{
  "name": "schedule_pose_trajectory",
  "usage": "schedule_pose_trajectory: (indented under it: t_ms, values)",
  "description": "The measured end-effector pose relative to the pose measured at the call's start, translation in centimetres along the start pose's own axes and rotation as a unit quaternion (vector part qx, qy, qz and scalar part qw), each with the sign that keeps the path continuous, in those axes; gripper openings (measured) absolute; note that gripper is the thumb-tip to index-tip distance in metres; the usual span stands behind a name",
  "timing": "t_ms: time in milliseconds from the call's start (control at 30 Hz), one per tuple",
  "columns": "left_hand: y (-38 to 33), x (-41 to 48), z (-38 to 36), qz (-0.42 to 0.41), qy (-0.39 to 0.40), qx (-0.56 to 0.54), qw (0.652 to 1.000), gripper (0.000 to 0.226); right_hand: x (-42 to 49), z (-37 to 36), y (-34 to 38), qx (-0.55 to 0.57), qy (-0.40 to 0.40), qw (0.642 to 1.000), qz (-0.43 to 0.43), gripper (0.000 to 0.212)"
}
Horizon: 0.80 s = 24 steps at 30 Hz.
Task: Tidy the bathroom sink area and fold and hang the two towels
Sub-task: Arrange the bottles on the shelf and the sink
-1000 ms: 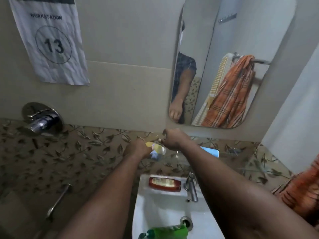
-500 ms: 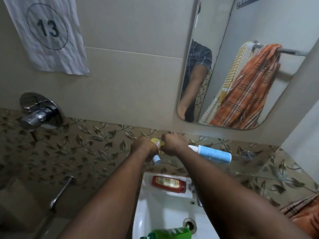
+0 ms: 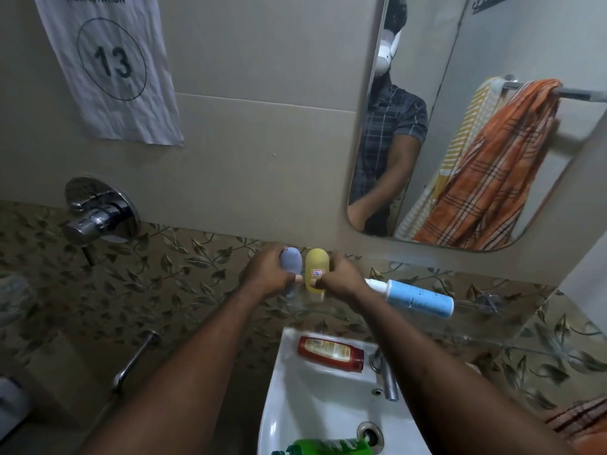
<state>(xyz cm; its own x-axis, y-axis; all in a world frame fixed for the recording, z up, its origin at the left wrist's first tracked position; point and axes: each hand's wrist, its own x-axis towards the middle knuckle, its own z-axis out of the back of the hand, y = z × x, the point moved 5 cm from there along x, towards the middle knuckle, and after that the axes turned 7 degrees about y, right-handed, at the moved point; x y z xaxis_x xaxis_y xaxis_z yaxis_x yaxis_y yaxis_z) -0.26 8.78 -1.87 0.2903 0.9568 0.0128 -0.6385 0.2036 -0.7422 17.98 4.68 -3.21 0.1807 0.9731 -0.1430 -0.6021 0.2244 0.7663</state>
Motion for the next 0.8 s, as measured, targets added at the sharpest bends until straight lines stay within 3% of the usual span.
schedule_pose_trajectory:
  t_ms: [133,267,367,800]
  values:
    - [1.2,-0.6,-0.2,-0.027,-0.001,-0.021,0.999,0.058,-1.1,-1.0,-0.8,0.016,-0.053,0.995,0.078,0.058]
    - [2.4,-1.7,-0.9,-0.024,0.003,-0.008,1.0,0.067,-2.1,-2.5,-1.4,-0.009,-0.065,0.993,0.099,0.057]
    - [2.9,-2.1,-1.4,-0.02,-0.009,-0.031,0.999,0.078,-2.5,-3.1,-1.3,-0.01,-0.079,0.991,0.106,0.051]
    - [3.7,-2.4,-2.0,-0.017,-0.018,-0.031,0.999,0.072,-3.1,-3.5,-0.9,-0.019,-0.085,0.993,0.085,0.047]
